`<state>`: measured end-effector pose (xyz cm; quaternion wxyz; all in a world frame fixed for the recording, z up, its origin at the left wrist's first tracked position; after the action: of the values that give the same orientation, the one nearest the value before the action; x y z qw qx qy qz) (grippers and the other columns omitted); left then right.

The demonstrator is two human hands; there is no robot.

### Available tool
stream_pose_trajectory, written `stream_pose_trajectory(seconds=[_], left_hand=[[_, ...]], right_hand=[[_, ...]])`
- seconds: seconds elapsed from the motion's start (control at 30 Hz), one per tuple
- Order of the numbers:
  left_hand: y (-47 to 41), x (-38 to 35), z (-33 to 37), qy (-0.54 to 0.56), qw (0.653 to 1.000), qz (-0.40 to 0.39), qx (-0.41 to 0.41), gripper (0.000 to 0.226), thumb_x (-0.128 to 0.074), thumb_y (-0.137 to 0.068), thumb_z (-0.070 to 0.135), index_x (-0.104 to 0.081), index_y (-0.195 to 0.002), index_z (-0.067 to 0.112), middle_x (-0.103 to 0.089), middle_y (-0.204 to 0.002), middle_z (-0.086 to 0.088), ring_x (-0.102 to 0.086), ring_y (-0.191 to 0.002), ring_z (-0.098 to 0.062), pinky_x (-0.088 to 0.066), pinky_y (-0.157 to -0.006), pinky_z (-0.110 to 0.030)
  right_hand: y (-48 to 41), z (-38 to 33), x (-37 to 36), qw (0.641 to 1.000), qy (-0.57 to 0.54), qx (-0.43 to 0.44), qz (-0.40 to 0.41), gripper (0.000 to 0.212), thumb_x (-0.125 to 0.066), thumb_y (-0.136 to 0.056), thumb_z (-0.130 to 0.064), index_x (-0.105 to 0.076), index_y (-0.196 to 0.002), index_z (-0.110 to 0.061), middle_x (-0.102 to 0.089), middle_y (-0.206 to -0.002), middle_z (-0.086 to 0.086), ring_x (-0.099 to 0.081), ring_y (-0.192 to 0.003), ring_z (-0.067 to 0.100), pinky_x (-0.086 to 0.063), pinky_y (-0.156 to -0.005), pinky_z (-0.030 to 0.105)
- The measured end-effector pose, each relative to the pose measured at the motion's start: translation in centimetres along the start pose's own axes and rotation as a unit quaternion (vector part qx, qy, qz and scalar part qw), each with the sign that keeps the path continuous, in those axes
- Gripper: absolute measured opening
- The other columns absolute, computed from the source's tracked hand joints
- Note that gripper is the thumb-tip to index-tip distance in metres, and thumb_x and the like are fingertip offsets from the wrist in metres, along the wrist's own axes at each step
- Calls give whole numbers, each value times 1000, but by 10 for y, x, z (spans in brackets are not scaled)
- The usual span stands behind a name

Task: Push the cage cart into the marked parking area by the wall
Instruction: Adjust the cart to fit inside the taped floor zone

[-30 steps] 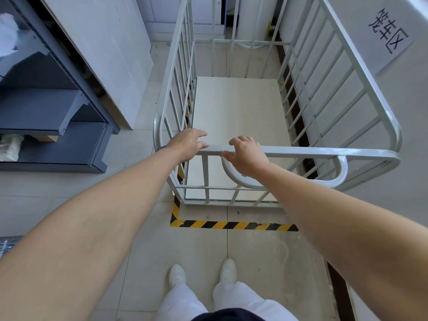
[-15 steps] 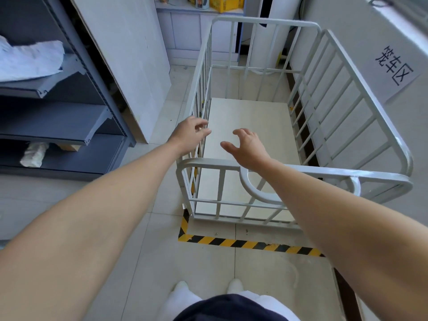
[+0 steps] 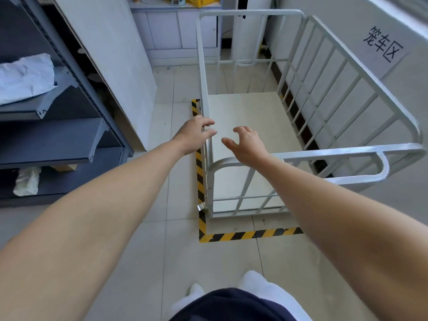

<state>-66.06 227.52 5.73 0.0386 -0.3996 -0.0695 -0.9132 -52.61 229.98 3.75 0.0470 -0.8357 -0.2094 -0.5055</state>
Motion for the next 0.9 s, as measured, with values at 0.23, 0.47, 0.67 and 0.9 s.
stream_pose_trajectory(seconds=[0.23,0.47,0.67,0.9], left_hand=[[-25,11,-15,-22,1000,-16,-12,43,-52,-95,26,-50,-135,11,-50,-139,-7,-46,-130,-23,-37,-105,-34],[-57,-7,-37,-74,993,-85,-26,45,-53,-94,28,-48,-137,15,-44,-145,-5,-39,-136,-25,-34,-112,-44],[-103,-21,-37,-175,962,-173,-115,49,-53,-94,30,-43,-140,15,-39,-148,-4,-33,-139,-25,-23,-117,-41],[-134,-45,-35,-270,894,-261,-244,54,-53,-94,29,-38,-144,15,-33,-154,-3,-27,-143,-22,-8,-120,-37]], right_hand=[[-30,-13,-8,1000,12,-15,-2,62,-44,-96,-48,-39,-142,-7,-41,-148,10,-36,-136,26,-32,-109,37],[-57,-7,-27,998,20,-52,-26,62,-44,-97,-47,-38,-143,-6,-40,-148,11,-35,-137,27,-32,-110,37],[-80,13,-34,987,1,-158,-22,60,-46,-96,-47,-41,-140,-6,-46,-142,14,-44,-130,30,-38,-103,38],[-86,21,-72,962,-60,-262,-42,64,-49,-93,-51,-41,-142,-10,-52,-140,11,-50,-126,29,-42,-103,37]])
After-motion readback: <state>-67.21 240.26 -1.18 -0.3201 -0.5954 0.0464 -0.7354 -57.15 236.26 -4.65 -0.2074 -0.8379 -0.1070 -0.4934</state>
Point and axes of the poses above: each hand's wrist, its own y-axis away from the middle knuckle, its own x-axis out of the back of the hand, z = x × y, the point moved 10 cm from there along -y, towards the middle knuckle
